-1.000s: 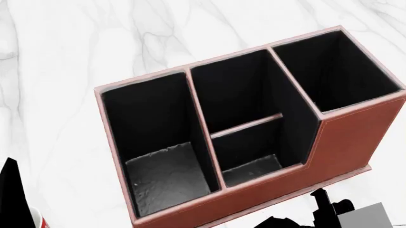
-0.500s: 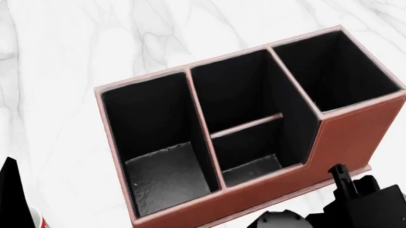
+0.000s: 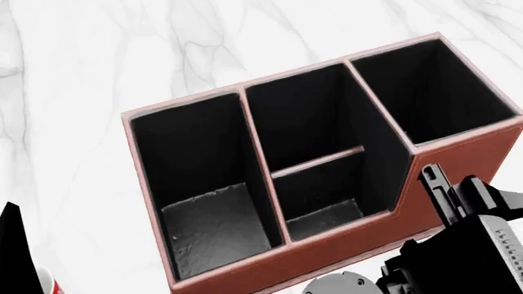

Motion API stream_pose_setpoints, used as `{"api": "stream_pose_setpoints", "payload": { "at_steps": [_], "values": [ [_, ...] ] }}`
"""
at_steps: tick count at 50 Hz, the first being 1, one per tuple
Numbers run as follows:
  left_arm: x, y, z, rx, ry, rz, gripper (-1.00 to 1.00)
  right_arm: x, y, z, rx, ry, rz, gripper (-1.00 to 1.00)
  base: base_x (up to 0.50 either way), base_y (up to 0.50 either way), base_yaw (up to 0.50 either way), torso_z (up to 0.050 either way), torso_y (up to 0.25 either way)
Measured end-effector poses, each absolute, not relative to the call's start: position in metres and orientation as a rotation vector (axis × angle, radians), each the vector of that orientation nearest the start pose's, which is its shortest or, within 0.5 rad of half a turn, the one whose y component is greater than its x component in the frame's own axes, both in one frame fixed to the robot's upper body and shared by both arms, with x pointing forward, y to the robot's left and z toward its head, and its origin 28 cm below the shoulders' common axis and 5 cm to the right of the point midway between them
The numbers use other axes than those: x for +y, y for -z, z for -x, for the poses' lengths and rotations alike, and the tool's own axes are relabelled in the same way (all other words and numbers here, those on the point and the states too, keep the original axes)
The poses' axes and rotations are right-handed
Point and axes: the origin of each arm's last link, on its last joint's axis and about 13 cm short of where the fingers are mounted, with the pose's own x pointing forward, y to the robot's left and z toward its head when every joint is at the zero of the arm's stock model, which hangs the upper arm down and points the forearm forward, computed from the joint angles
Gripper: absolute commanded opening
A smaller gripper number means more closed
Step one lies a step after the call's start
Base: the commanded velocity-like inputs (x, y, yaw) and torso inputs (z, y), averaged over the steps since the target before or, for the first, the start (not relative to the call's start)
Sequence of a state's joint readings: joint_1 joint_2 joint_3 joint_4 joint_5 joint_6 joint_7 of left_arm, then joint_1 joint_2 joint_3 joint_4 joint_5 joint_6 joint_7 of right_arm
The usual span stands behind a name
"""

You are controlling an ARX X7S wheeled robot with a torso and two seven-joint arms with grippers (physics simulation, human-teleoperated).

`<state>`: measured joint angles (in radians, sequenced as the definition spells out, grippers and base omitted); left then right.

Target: Pick up the book and place it in the left compartment of the caddy.

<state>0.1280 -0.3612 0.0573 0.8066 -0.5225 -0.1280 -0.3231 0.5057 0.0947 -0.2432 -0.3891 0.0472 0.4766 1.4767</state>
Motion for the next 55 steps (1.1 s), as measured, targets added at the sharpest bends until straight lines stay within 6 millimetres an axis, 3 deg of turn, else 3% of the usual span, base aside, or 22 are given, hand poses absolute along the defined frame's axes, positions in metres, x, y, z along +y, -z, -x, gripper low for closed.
{"api": "stream_pose_setpoints", "payload": {
  "at_steps": [26,55],
  "values": [
    [0.22,-0.148,-0.156,-0.418,0.075,0.241,1.0,-0.056,-0.195,-0.268,-0.588,1.0,-0.057,-1.0,0.0,0.0,0.0,0.0,0.001],
    [0.22,-0.148,-0.157,-0.42,0.076,0.241,1.0,-0.046,-0.198,-0.263,-0.575,0.625,-0.077,-1.0,0.0,0.0,0.0,0.001,0.001]
  ]
}}
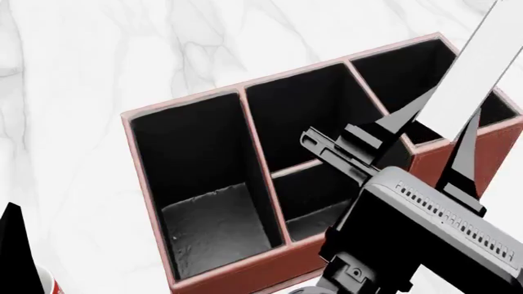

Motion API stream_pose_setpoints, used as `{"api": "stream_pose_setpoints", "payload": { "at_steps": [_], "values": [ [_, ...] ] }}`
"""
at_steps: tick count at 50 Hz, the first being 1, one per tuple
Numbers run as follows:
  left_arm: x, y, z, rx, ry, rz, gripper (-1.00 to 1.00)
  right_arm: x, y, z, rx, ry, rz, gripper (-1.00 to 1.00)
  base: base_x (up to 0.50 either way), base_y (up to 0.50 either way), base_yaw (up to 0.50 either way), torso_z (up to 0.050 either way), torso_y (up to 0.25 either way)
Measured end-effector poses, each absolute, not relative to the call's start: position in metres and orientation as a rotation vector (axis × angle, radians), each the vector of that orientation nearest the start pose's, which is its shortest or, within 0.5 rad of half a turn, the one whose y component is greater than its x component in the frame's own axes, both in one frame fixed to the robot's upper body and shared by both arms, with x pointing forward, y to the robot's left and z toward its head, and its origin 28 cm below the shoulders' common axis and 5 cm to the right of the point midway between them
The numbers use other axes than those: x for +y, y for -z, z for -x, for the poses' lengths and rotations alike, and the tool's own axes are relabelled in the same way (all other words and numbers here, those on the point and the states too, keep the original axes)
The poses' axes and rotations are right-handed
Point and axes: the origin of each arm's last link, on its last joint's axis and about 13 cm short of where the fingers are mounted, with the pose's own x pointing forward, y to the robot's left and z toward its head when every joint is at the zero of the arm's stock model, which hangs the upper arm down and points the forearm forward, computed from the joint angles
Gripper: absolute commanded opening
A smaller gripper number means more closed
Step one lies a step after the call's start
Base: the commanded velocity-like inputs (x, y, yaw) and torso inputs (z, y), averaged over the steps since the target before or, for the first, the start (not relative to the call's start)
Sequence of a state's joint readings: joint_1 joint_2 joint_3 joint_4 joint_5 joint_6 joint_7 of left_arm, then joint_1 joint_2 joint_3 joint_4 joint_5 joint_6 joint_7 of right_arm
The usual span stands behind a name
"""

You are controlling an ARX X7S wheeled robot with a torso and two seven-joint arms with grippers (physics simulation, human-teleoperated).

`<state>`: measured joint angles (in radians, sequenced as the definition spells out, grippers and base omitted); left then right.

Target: Pick up the book and place it in the left compartment of the caddy.

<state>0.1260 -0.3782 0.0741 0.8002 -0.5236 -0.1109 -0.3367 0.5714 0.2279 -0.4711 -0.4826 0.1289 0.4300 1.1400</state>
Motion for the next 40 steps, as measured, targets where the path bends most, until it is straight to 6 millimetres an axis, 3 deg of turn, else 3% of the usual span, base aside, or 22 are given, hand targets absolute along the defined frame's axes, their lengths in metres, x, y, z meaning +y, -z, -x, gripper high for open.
{"api": "stream_pose_setpoints", "payload": {
  "at_steps": [40],
  "values": [
    [0.22,-0.149,-0.156,-0.419,0.079,0.242,1.0,-0.034,-0.199,-0.254,-0.612,0.22,-0.113,-1.0,0.0,0.0,0.0,0.0,0.001]
  ]
}}
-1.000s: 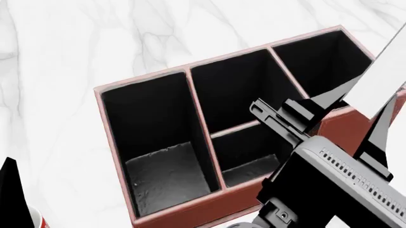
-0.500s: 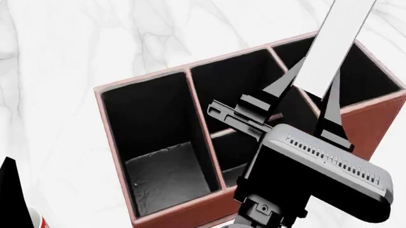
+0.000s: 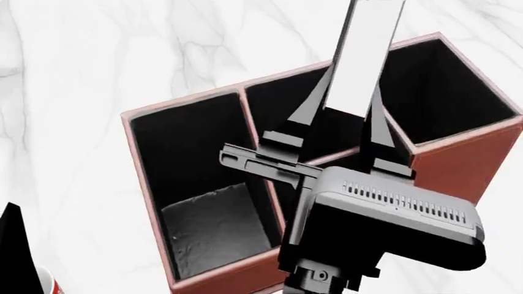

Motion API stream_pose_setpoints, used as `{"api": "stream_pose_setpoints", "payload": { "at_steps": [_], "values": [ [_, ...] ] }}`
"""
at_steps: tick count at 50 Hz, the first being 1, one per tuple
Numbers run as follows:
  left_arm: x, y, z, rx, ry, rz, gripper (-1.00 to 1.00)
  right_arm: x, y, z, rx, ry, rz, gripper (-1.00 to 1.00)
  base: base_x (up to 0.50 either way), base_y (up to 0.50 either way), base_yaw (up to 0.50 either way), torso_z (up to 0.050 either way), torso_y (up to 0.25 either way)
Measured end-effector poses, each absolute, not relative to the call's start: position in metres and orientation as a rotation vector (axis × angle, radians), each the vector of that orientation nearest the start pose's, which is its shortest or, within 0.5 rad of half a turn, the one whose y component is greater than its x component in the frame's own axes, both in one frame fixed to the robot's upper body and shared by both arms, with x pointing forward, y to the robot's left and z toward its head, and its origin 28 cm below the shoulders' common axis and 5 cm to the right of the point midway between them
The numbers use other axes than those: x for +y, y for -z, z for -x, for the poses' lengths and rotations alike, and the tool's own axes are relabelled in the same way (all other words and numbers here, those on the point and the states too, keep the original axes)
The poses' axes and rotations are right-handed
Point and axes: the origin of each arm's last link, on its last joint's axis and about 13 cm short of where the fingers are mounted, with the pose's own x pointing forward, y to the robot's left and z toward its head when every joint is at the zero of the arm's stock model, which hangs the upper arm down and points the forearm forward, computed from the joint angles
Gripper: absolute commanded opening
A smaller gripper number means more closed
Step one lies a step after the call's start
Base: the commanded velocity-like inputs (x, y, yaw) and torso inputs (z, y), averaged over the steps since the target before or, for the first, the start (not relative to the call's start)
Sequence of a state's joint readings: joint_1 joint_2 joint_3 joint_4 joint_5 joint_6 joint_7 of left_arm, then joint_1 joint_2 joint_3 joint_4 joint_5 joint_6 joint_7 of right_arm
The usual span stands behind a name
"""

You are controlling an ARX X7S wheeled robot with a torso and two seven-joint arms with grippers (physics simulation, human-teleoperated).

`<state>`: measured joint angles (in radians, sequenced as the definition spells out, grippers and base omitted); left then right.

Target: Pick up the book and place it in the left compartment of the caddy.

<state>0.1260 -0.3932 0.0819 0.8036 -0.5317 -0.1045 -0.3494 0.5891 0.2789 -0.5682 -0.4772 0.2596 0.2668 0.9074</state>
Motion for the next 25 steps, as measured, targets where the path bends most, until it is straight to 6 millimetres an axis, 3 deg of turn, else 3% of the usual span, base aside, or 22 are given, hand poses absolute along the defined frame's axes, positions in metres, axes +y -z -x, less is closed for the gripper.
{"api": "stream_pose_setpoints", "payload": {
  "at_steps": [25],
  "values": [
    [0.22,-0.148,-0.156,-0.419,0.083,0.239,1.0,-0.026,-0.198,-0.241,-0.607,-0.034,-0.05,-1.0,0.0,0.0,0.0,0.0,0.002]
  ]
}}
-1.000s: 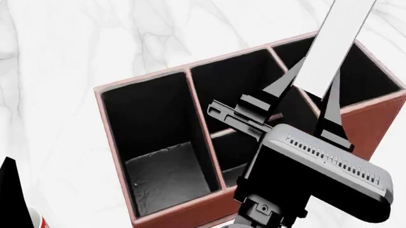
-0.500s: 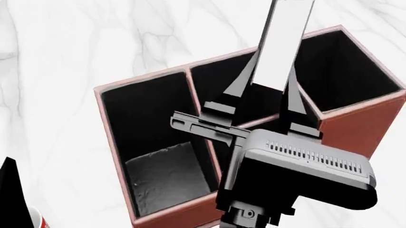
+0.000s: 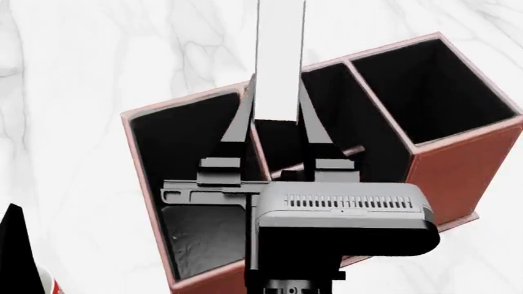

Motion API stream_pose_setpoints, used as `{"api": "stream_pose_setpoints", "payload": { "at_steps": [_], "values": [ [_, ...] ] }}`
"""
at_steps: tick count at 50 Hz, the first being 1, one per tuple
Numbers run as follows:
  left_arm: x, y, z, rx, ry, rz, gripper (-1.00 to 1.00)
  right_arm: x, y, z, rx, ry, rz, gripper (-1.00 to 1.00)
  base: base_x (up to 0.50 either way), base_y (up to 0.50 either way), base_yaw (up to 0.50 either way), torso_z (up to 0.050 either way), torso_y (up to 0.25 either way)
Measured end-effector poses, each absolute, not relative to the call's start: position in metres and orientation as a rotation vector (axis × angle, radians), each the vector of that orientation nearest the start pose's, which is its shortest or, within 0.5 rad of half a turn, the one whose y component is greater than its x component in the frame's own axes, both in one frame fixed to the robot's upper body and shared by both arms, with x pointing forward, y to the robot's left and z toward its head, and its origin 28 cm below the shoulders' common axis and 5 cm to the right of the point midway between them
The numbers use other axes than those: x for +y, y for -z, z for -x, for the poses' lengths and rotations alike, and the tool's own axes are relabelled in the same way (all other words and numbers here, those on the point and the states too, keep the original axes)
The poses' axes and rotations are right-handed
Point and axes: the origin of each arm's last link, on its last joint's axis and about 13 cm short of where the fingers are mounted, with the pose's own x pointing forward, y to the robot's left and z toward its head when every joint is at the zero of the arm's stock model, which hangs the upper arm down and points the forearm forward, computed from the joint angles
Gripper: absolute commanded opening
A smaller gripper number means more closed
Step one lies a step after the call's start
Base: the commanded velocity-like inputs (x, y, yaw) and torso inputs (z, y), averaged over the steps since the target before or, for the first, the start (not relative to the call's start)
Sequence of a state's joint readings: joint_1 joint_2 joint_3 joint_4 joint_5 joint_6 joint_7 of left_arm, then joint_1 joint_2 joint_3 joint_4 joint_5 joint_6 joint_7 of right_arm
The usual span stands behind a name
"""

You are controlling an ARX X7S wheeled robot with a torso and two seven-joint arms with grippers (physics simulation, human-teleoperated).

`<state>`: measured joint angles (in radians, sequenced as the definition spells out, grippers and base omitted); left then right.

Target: Pick up the book and place it in the left compartment of the caddy.

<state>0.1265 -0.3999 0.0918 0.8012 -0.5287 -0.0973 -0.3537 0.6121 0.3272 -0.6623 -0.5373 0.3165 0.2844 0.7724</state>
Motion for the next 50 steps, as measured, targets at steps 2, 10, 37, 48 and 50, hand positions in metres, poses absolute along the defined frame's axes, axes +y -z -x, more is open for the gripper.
{"api": "stream_pose_setpoints", "payload": {
  "at_steps": [2,10,37,48,50],
  "values": [
    [0.22,-0.148,-0.156,-0.419,0.083,0.239,1.0,-0.026,-0.198,-0.24,-0.604,-0.05,-0.046,-1.0,0.0,0.0,0.0,0.0,0.0],
    [0.22,-0.148,-0.156,-0.418,0.084,0.239,1.0,-0.025,-0.199,-0.237,-0.599,-0.104,-0.029,-1.0,0.0,0.0,0.0,0.001,0.001],
    [0.22,-0.147,-0.156,-0.416,0.085,0.239,1.0,-0.028,-0.204,-0.215,-0.559,-0.261,-0.03,-1.0,0.0,0.0,0.0,0.0,0.002],
    [0.22,-0.148,-0.156,-0.42,0.083,0.238,1.0,-0.035,-0.205,-0.203,-0.487,-0.258,-0.02,-1.0,0.0,0.0,0.0,0.0,0.001],
    [0.22,-0.148,-0.156,-0.42,0.083,0.238,1.0,-0.036,-0.205,-0.201,-0.471,-0.257,-0.018,-1.0,0.0,0.0,0.0,0.0,0.0]
  ]
}}
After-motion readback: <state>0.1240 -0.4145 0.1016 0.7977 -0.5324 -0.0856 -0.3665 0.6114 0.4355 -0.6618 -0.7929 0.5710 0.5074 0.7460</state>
